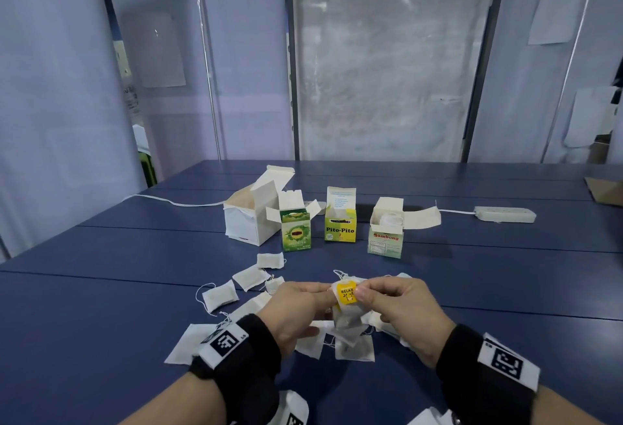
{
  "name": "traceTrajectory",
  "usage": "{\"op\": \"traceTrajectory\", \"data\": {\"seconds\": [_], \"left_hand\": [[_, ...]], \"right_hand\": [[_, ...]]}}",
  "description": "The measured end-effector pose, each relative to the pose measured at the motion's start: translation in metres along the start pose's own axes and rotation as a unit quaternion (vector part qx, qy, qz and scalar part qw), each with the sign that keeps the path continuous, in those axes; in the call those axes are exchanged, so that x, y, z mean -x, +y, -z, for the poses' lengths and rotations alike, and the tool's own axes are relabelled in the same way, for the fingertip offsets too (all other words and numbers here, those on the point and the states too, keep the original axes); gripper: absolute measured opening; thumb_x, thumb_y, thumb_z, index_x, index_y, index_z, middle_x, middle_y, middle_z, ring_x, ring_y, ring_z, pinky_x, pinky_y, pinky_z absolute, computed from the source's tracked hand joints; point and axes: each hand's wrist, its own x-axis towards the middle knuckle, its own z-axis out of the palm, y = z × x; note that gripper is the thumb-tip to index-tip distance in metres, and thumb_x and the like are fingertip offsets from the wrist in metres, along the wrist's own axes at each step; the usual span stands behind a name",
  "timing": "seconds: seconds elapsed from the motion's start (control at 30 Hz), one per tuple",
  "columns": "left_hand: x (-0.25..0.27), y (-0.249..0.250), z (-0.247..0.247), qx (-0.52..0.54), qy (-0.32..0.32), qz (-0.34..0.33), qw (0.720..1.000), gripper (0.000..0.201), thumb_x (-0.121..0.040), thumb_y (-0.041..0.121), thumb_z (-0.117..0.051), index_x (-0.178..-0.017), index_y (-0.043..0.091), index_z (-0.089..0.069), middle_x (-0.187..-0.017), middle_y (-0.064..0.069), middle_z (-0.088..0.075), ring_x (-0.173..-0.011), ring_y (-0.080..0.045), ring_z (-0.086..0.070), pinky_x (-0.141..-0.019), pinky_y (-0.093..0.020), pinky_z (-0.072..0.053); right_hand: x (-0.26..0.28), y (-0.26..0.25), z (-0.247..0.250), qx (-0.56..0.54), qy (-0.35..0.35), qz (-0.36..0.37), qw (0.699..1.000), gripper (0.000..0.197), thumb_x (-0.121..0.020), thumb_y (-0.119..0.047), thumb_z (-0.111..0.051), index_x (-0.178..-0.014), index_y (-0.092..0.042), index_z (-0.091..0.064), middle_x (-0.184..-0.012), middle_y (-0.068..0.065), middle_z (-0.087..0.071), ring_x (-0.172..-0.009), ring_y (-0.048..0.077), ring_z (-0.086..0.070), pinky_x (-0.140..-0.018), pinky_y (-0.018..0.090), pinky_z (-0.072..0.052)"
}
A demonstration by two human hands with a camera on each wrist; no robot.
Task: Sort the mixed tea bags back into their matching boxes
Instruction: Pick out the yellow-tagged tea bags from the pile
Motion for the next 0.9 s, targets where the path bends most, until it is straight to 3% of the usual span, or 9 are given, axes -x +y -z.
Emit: {"op": "traceTrajectory", "data": {"seconds": [0.2, 0.3, 0.4, 0.47, 0.6, 0.77, 0.9], "left_hand": [[0.0, 0.0, 0.001, 0.007, 0.02, -0.007, 1.0, 0.021, -0.088, 0.031, -0.065, -0.103, 0.02, -0.074, -0.107, -0.011, -0.072, -0.092, -0.017, -0.061, -0.084, -0.033, -0.041], [-0.002, 0.002, 0.002, 0.024, 0.045, -0.013, 0.999, 0.02, -0.089, 0.029, -0.064, -0.103, 0.018, -0.074, -0.107, -0.012, -0.072, -0.089, -0.016, -0.058, -0.076, -0.03, -0.04], [-0.002, 0.004, 0.0, 0.04, 0.036, -0.02, 0.998, 0.02, -0.089, 0.03, -0.063, -0.102, 0.019, -0.075, -0.105, -0.008, -0.073, -0.087, -0.013, -0.062, -0.074, -0.028, -0.041], [-0.001, 0.005, -0.003, 0.041, 0.02, -0.02, 0.999, 0.02, -0.088, 0.033, -0.064, -0.101, 0.023, -0.075, -0.103, -0.006, -0.074, -0.089, -0.012, -0.064, -0.079, -0.031, -0.041], [0.0, 0.004, -0.005, 0.04, 0.01, -0.016, 0.999, 0.02, -0.087, 0.033, -0.064, -0.101, 0.024, -0.075, -0.102, -0.004, -0.074, -0.088, -0.01, -0.066, -0.088, -0.036, -0.04], [0.002, 0.004, -0.004, 0.046, 0.002, 0.0, 0.999, 0.024, -0.094, 0.031, -0.055, -0.104, 0.019, -0.073, -0.094, -0.001, -0.073, -0.086, -0.012, -0.062, -0.08, -0.033, -0.039], [0.001, 0.004, -0.004, 0.04, 0.003, 0.006, 0.999, 0.029, -0.094, 0.036, -0.054, -0.103, 0.015, -0.073, -0.091, 0.001, -0.072, -0.084, -0.012, -0.062, -0.082, -0.034, -0.04]], "right_hand": [[-0.002, 0.0, 0.0, 0.003, 0.02, 0.025, 0.999, 0.005, -0.08, -0.005, -0.073, -0.077, -0.005, -0.076, -0.088, 0.005, -0.074, -0.084, 0.015, -0.068, -0.079, 0.026, -0.055], [-0.001, -0.006, 0.002, -0.023, -0.017, 0.035, 0.999, 0.009, -0.08, -0.006, -0.072, -0.073, -0.009, -0.077, -0.081, 0.007, -0.075, -0.076, 0.012, -0.069, -0.07, 0.017, -0.052], [-0.002, -0.005, -0.002, -0.072, 0.017, -0.014, 0.997, 0.01, -0.082, -0.006, -0.071, -0.073, -0.008, -0.076, -0.07, 0.003, -0.074, -0.06, 0.002, -0.066, -0.054, 0.011, -0.047], [-0.004, -0.001, -0.006, -0.09, 0.043, -0.052, 0.994, 0.008, -0.083, -0.007, -0.07, -0.077, -0.005, -0.075, -0.067, 0.001, -0.073, -0.055, 0.0, -0.064, -0.048, 0.01, -0.045], [-0.005, 0.004, -0.013, -0.09, 0.072, -0.067, 0.991, 0.006, -0.083, -0.009, -0.071, -0.079, -0.006, -0.076, -0.068, -0.001, -0.074, -0.056, -0.001, -0.065, -0.047, 0.009, -0.045], [-0.006, 0.009, -0.019, -0.062, 0.103, -0.056, 0.991, 0.009, -0.083, -0.011, -0.072, -0.075, -0.01, -0.076, -0.07, 0.003, -0.075, -0.058, 0.004, -0.067, -0.048, 0.01, -0.046], [-0.008, 0.011, -0.021, -0.059, 0.096, -0.064, 0.992, 0.013, -0.084, -0.012, -0.071, -0.072, -0.01, -0.075, -0.069, 0.01, -0.074, -0.06, 0.014, -0.069, -0.047, 0.012, -0.047]]}}
